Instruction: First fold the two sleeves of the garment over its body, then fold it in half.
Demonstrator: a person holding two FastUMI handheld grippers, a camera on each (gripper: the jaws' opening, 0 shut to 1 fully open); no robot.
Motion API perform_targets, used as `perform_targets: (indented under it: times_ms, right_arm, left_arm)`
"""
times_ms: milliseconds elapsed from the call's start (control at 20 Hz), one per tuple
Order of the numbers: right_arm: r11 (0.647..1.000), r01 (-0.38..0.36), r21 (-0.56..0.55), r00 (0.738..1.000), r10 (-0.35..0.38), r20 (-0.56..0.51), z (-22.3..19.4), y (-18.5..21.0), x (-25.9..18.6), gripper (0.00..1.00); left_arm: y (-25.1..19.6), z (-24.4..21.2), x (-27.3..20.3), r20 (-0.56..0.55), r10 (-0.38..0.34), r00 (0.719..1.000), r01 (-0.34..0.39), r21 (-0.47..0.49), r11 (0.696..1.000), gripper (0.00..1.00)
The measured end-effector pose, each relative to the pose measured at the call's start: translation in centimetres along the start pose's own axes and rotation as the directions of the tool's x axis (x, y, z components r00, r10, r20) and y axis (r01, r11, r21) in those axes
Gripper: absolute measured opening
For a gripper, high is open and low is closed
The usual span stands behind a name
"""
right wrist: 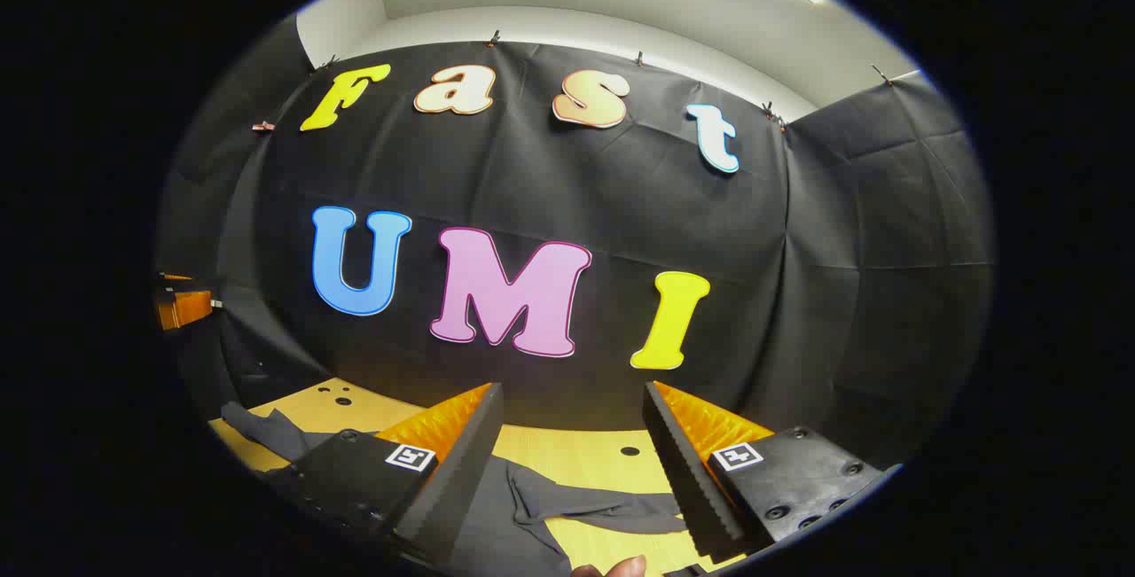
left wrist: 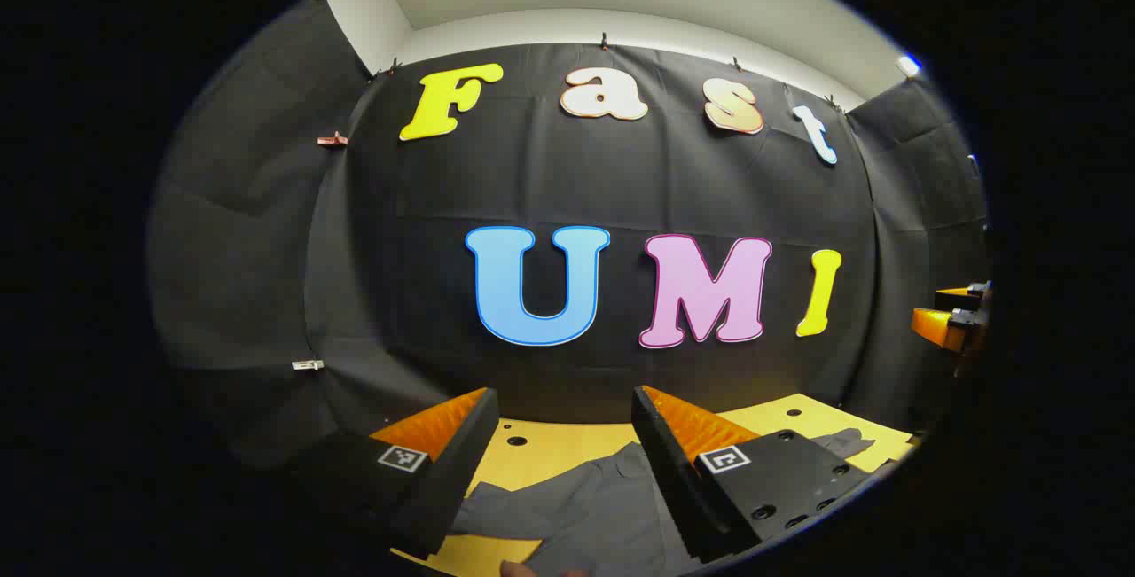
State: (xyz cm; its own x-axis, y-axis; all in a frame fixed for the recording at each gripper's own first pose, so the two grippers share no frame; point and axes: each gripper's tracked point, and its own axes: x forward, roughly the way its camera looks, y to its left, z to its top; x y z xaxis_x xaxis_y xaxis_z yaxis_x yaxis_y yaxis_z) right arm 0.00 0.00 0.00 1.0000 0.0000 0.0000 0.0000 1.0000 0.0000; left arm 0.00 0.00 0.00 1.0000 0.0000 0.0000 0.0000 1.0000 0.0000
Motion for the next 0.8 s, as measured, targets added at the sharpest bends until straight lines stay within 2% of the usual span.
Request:
perform_targets:
  times_ms: [50, 150, 200, 350, 400, 700, 750, 800]
  right_arm:
    - [1.000, -0.002, -0.003, 1.000, 0.002, 0.000, 0.06, 0.10, -0.01, 0.92]
    - [1.000, -0.016, -0.007, 1.000, 0.016, -0.002, 0.00, 0.44, -0.31, 0.92]
    - [1.000, -0.019, -0.007, 1.000, 0.019, -0.004, 0.05, 0.58, -0.30, 0.97]
    - [1.000, -0.020, 0.002, 1.000, 0.020, -0.005, 0.20, 0.61, -0.22, 0.97]
    - [1.000, -0.020, 0.001, 1.000, 0.020, -0.006, 0.12, 0.48, -0.20, 0.92]
    - [1.000, -0.021, 0.006, 1.000, 0.021, -0.013, -0.17, 0.13, -0.03, 0.92]
    - [1.000, -0.021, 0.004, 1.000, 0.021, -0.014, -0.21, 0.07, 0.07, 0.97]
    - [1.000, -0.021, 0.002, 1.000, 0.021, -0.014, -0.20, -0.13, 0.13, 0.92]
  left_arm:
    - [0.11, -0.10, -0.04, -0.002, 0.000, 1.000, 0.000, -0.002, 1.000, 0.95]
    - [0.19, -0.26, -0.08, -0.007, -0.001, 1.000, 0.001, -0.008, 1.000, 0.95]
    - [0.24, -0.17, 0.03, -0.010, -0.001, 1.000, 0.001, -0.010, 1.000, 0.95]
    - [0.33, -0.48, 0.03, -0.014, 0.001, 1.000, -0.001, -0.011, 1.000, 0.95]
    - [0.25, -0.45, 0.06, -0.016, 0.000, 1.000, 0.000, -0.013, 1.000, 0.95]
    - [-0.13, -0.47, 0.08, -0.021, -0.002, 1.000, 0.002, -0.010, 1.000, 0.95]
    - [-0.28, -0.59, -0.02, -0.021, -0.005, 1.000, 0.004, -0.008, 1.000, 0.95]
    - [-0.46, -0.55, 0.00, -0.022, -0.006, 1.000, 0.006, -0.006, 1.000, 0.95]
